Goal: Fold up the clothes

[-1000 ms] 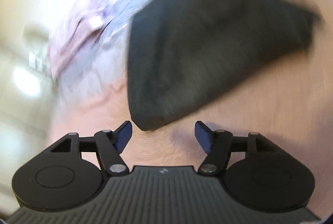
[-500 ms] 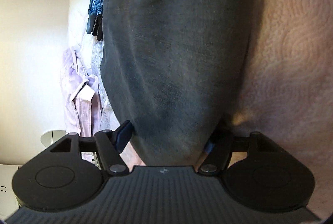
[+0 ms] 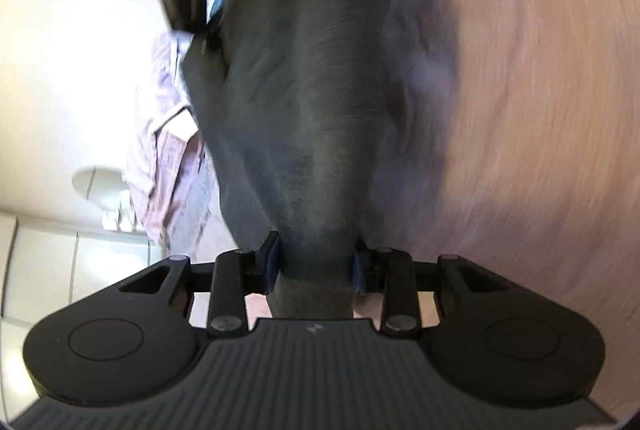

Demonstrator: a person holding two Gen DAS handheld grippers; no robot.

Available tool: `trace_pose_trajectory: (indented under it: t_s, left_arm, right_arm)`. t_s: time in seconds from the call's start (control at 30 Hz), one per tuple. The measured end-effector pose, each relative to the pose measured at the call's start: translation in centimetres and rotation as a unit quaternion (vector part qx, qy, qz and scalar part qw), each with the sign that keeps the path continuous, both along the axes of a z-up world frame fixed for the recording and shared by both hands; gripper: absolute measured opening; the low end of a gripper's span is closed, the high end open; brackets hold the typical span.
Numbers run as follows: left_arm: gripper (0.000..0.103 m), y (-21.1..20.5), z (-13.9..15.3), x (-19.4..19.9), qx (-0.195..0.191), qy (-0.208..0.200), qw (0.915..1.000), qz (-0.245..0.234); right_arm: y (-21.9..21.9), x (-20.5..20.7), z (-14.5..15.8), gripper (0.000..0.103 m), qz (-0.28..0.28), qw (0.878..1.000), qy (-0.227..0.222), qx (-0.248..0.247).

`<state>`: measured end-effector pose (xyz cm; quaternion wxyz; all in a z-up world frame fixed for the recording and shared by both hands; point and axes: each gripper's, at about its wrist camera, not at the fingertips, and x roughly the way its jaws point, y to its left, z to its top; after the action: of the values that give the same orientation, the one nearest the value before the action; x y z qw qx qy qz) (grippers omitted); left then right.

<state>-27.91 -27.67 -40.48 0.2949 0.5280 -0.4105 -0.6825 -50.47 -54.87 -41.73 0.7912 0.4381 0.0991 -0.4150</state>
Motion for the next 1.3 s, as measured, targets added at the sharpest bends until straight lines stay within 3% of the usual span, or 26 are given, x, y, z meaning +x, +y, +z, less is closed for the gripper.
trace_pose_trajectory:
  t_s: [0.13, 0.2, 0.3, 0.37, 0.43, 0.47, 0.53, 0.57, 0.67, 0.7, 0.73, 0.77, 0.8, 0.83, 0.87, 1.0, 1.03, 1.07, 1.13, 1.23, 1.3]
  left_arm:
    - [0.031, 1.0, -0.4, -2.3, 0.009, 0.000, 0.9995, 0.031]
    - [0.032, 1.7, -0.9, -2.5, 0.008, -0.005, 0.9993, 0.035]
    - [0.033, 1.9, -0.9, -3.0, -0.002, -0.005, 0.9993, 0.037]
    - [0.039, 2.0, -0.7, -3.6, -0.009, -0.006, 0.9994, 0.033]
    - [0.041, 2.0, -0.9, -4.4, -0.016, -0.011, 0.9995, 0.025]
    - [0.041, 1.9, -1.1, -4.7, -0.020, -0.015, 0.9995, 0.020]
    - [0.040, 1.6, -1.4, -5.0, -0.015, -0.014, 0.9995, 0.026]
    - [0.034, 1.3, -1.5, -5.2, -0.010, -0.012, 0.9994, 0.031]
    - [0.032, 0.9, -1.3, -4.9, 0.008, -0.003, 0.9990, 0.044]
    - [0.032, 0.9, -1.2, -4.7, 0.010, 0.000, 0.9989, 0.046]
    - [0.031, 1.0, -1.3, -4.6, 0.011, 0.002, 0.9989, 0.046]
    - [0.030, 1.1, -1.4, -4.5, 0.013, 0.004, 0.9988, 0.046]
    - [0.030, 1.2, -1.4, -4.2, 0.014, 0.007, 0.9989, 0.045]
    - [0.029, 1.3, -1.3, -4.0, 0.015, 0.010, 0.9988, 0.044]
    - [0.029, 1.3, -1.2, -3.8, 0.015, 0.014, 0.9988, 0.045]
    - [0.029, 1.2, -1.1, -3.8, 0.014, 0.025, 0.9986, 0.045]
    - [0.029, 1.1, -1.2, -4.0, 0.014, 0.024, 0.9985, 0.047]
    - [0.028, 1.4, -1.1, -3.9, 0.014, 0.027, 0.9983, 0.050]
    - [0.029, 1.5, -0.8, -3.6, 0.015, 0.029, 0.9978, 0.057]
    - [0.031, 2.1, -0.6, -3.3, 0.009, 0.024, 0.9984, 0.051]
    - [0.032, 2.4, -0.6, -3.0, 0.004, 0.019, 0.9987, 0.047]
  right_arm:
    - [-1.9, 1.9, 0.7, 0.051, 0.043, 0.994, 0.101, -0.017]
    - [0.9, 1.7, 1.1, 0.054, 0.058, 0.984, 0.166, -0.040]
    - [7.4, 1.1, 1.5, 0.056, 0.106, 0.953, 0.253, -0.131]
    - [12.6, 0.4, 1.6, 0.057, 0.150, 0.928, 0.284, -0.189]
    - [17.8, 0.7, 1.3, 0.058, 0.192, 0.895, 0.319, -0.246]
    - [20.7, 1.4, 0.9, 0.058, 0.215, 0.868, 0.348, -0.280]
    - [25.6, 3.3, -1.2, 0.058, 0.252, 0.804, 0.411, -0.348]
    - [27.5, 4.4, -2.4, 0.058, 0.270, 0.773, 0.436, -0.374]
    - [29.3, 7.4, -6.3, 0.057, 0.280, 0.703, 0.509, -0.411]
    - [28.7, 8.3, -7.2, 0.057, 0.284, 0.698, 0.520, -0.404]
    - [28.0, 9.1, -8.0, 0.044, 0.289, 0.695, 0.529, -0.393]
    - [27.6, 9.8, -9.0, 0.032, 0.285, 0.680, 0.553, -0.389]
    - [27.4, 9.9, -9.8, 0.032, 0.290, 0.658, 0.572, -0.395]
    - [27.6, 9.6, -10.3, 0.027, 0.293, 0.644, 0.583, -0.400]
    - [27.5, 8.7, -10.4, 0.022, 0.290, 0.643, 0.588, -0.396]
    - [26.8, 5.0, -10.6, 0.021, 0.277, 0.645, 0.608, -0.370]
    - [26.7, 4.7, -10.7, 0.011, 0.274, 0.652, 0.611, -0.356]
    - [26.5, 4.5, -10.8, 0.010, 0.272, 0.660, 0.613, -0.340]
    - [26.6, 4.0, -10.7, 0.010, 0.264, 0.673, 0.615, -0.315]
    - [28.4, 3.4, -9.5, 0.011, 0.249, 0.680, 0.606, -0.329]
    - [29.7, 3.9, -8.5, 0.021, 0.240, 0.681, 0.594, -0.353]
